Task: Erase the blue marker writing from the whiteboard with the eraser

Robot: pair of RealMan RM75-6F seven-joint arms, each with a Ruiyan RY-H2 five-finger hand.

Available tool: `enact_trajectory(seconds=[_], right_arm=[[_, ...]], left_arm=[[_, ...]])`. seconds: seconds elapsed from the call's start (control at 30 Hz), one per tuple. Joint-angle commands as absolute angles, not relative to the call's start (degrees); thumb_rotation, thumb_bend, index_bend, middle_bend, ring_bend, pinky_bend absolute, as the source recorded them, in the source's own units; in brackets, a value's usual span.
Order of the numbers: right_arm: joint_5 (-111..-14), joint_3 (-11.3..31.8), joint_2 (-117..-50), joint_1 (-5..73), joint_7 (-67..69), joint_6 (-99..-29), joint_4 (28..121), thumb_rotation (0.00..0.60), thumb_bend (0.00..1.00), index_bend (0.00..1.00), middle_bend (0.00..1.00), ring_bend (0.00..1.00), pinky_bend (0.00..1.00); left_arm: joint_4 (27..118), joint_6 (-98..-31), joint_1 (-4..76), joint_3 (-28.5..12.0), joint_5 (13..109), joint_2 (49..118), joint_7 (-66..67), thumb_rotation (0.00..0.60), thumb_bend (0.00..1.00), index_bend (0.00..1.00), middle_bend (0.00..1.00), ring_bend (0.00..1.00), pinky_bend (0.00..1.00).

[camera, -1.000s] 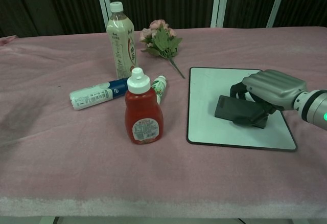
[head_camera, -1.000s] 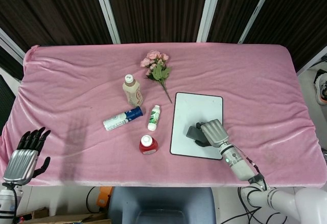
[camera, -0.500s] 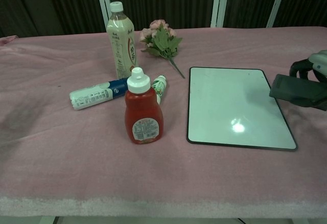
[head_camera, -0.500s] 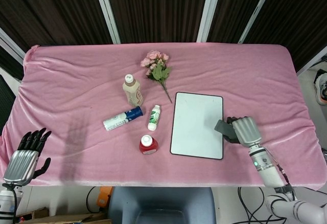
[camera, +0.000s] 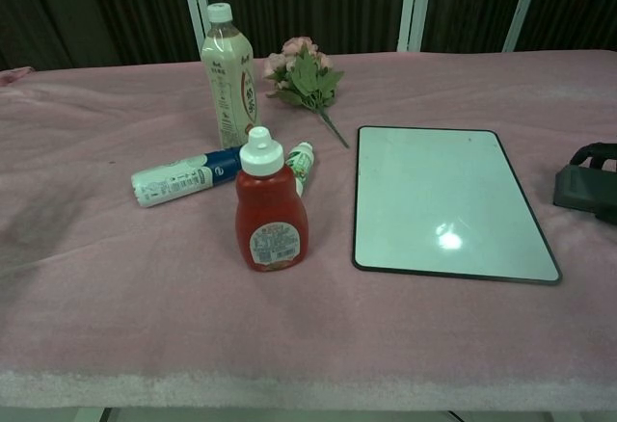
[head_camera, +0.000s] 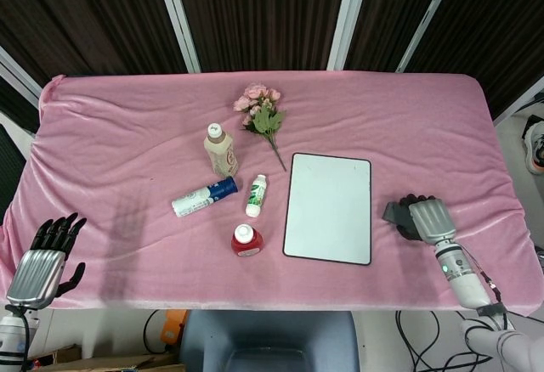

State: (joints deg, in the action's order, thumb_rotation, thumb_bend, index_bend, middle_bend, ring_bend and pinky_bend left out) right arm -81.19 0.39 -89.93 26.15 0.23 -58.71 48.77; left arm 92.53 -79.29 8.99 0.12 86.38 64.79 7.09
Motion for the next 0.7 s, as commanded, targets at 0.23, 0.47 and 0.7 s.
enact_trajectory(seconds=[0.23,0.47,0.7], right_arm=[[-83.7,-1.3,-76.2,18.8,-3.9,-70.9,70.1,0.600,0.37,0.00,0.09,0.07,0.37],[-83.0,-0.4,-70.5,10.0,-16.4,-86.6,86.2,0.600,0.37,0.00,0.03,0.00,0.27],[-85.1,-1.0,-69.7,9.2,-16.7,-86.4,88.2,0.600,0.37,0.00,0.03,0.00,0.26]], left_arm=[[92.5,-79.9,8.7,0.2,86.9,64.6,6.4,0.600,0.43,0.00,0.00,0.00,0.05],[92.6,-80.9,8.3,0.3,87.6,64.6,6.3,0.600,0.43,0.00,0.00,0.00,0.05],[92.1,-81.3,8.3,0.3,88.3,64.7,6.0,0.600,0.43,0.00,0.00,0.00,0.05]])
